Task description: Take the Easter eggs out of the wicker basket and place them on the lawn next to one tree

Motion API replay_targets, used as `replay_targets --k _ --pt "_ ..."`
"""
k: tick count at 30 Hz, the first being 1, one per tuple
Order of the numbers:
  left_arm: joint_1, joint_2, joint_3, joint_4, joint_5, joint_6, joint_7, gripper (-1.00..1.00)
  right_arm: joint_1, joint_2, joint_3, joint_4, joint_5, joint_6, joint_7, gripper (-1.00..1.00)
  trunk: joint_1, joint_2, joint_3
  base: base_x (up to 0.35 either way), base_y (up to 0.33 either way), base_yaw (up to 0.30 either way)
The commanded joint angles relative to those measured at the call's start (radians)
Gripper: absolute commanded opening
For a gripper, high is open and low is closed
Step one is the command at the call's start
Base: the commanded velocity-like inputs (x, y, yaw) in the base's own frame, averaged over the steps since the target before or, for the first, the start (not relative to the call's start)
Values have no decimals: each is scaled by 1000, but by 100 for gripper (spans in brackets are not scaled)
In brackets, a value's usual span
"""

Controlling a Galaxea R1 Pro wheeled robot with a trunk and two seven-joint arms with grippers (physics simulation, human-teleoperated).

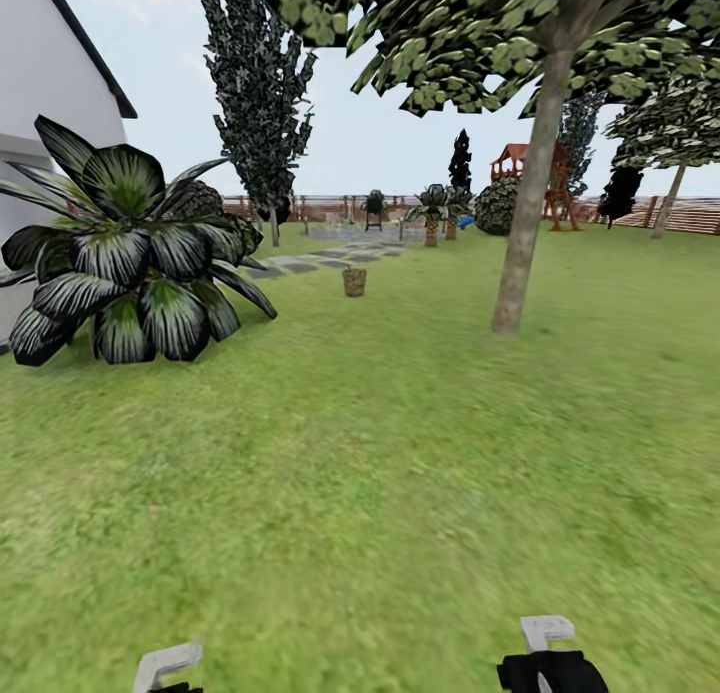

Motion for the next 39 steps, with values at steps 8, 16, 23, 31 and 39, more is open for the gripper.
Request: replay_targets --k 8,16,23,31,39 --pt "-1 9 17 34 2 0 4 100 -1 5 4 27 6 4 -9 100 1 -1 -1 328 0 0" --pt "-2 63 29 143 6 -7 2 100 -213 -136 -3 410 -55 -76 -42 100 1 -1 -1 329 0 0" --pt "-3 164 42 199 141 9 -7 100 -230 -110 36 431 -77 -95 -42 100 1 -1 -1 331 0 0" --pt "-299 202 42 617 213 -53 -10 100 -231 -82 65 433 -59 -99 -53 100 1 -1 -1 334 0 0" --pt "-334 201 38 581 215 -301 -12 100 -231 -43 67 449 -56 -108 -54 100 1 -1 -1 334 0 0"
